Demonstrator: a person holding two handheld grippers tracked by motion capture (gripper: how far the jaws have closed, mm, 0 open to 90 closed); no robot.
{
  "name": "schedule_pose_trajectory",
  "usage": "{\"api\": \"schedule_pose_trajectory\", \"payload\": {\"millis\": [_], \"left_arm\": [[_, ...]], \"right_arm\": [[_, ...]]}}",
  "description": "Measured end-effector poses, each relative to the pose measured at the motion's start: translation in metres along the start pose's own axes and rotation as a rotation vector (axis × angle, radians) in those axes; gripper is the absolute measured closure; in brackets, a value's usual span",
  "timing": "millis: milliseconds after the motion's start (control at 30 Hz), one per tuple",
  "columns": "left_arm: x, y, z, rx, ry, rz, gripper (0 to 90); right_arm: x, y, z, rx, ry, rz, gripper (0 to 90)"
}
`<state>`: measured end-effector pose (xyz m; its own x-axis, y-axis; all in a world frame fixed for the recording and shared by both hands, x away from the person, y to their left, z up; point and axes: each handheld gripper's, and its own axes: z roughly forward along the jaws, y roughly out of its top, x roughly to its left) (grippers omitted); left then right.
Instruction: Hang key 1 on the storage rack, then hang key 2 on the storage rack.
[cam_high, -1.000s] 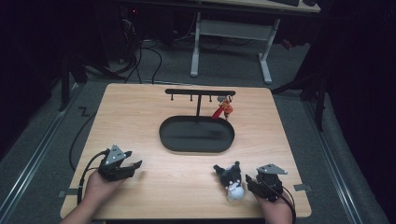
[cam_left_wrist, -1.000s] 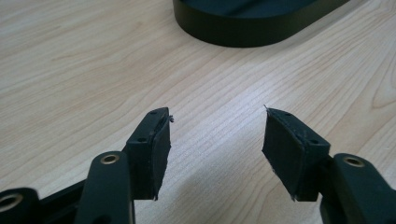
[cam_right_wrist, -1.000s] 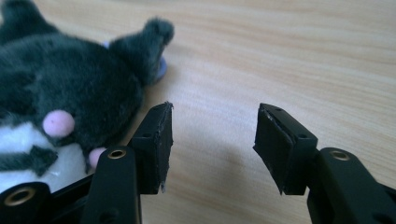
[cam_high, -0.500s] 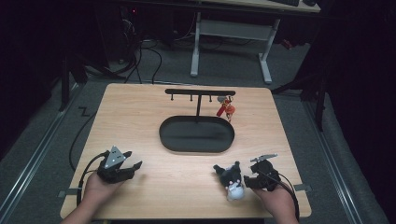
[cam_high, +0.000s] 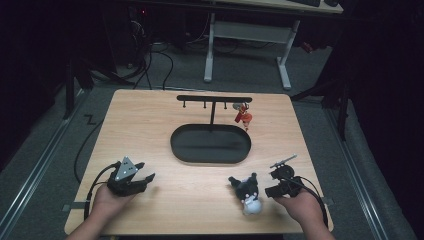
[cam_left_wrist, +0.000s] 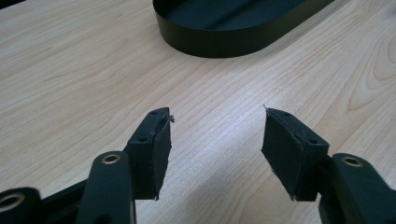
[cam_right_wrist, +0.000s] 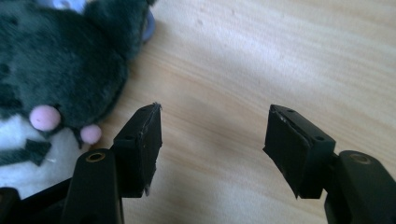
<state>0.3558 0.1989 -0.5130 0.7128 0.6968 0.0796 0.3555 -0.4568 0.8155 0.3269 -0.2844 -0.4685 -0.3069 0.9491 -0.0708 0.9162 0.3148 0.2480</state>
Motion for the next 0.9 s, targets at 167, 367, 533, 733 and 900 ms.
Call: {"api": "schedule_pose_trajectory", "payload": {"millis": [167,367,533,733,900], "left_arm": [[-0.001,0.0,0.001,0.002,-0.009,0.003,42.3],[-0.002,0.001,0.002,-0.003,-0.021,0.011,42.2],[-0.003,0.002,0.002,-0.005,-0.025,0.014,42.3],[-0.004,0.003,0.004,-0.004,-0.03,0.022,42.4],[-0.005,0.003,0.004,-0.003,-0.031,0.03,42.3]], "right_arm": [[-0.002,0.003,0.0,0.082,0.021,-0.006,34.7],[0.001,0.006,-0.005,0.132,0.027,-0.009,33.7],[0.006,0.008,-0.01,0.142,0.032,0.001,33.1],[0.014,0.014,-0.028,0.115,0.049,0.02,29.0],[0.024,0.019,-0.036,0.102,0.063,0.03,25.5]]}}
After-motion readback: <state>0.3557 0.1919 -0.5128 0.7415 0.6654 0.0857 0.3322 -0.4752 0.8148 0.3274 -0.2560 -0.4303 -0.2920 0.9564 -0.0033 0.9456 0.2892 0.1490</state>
